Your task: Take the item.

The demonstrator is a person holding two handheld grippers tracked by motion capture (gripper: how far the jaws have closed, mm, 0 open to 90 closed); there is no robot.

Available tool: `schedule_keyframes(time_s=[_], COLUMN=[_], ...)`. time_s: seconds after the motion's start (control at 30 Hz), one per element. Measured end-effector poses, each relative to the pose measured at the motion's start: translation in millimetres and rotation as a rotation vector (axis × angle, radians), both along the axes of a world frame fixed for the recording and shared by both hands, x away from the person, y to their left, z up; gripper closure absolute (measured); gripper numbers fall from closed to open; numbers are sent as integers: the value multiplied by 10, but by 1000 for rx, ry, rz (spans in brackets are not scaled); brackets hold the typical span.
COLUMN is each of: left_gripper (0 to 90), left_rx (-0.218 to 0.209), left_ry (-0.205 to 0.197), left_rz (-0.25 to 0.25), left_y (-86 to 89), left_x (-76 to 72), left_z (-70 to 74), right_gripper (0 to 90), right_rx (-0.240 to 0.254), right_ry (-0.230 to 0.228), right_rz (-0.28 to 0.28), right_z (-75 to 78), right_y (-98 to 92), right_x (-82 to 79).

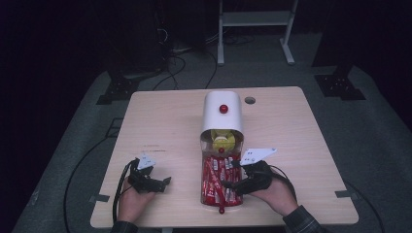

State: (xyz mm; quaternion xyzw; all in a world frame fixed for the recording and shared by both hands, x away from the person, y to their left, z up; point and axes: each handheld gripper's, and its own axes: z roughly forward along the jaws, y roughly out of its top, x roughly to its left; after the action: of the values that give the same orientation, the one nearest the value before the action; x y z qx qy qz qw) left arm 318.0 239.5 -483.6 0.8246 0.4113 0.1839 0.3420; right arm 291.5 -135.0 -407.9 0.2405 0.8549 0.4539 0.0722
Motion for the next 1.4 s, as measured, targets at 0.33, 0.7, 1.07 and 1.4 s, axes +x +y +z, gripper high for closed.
schedule_keyframes(time_s=[0.33,0.7,1.07,1.4], left_gripper=[0,0,0,0], left_rx=[0,0,0,0], left_ry=[0,0,0,0], left_rz=[0,0,0,0], left_y=[0,0,0,0], left_x=[0,0,0,0], left_z=[0,0,0,0], right_gripper=[228,294,398,568], right_rx=[-5,-32,-73,-91], right_ry=[-2,-11,-28,-24], right_rz=[34,59,58,58], right_z=[-14,-83,-147,-157], right_y=[147,312,375,382], right_x=[-15,-39,-84,-96])
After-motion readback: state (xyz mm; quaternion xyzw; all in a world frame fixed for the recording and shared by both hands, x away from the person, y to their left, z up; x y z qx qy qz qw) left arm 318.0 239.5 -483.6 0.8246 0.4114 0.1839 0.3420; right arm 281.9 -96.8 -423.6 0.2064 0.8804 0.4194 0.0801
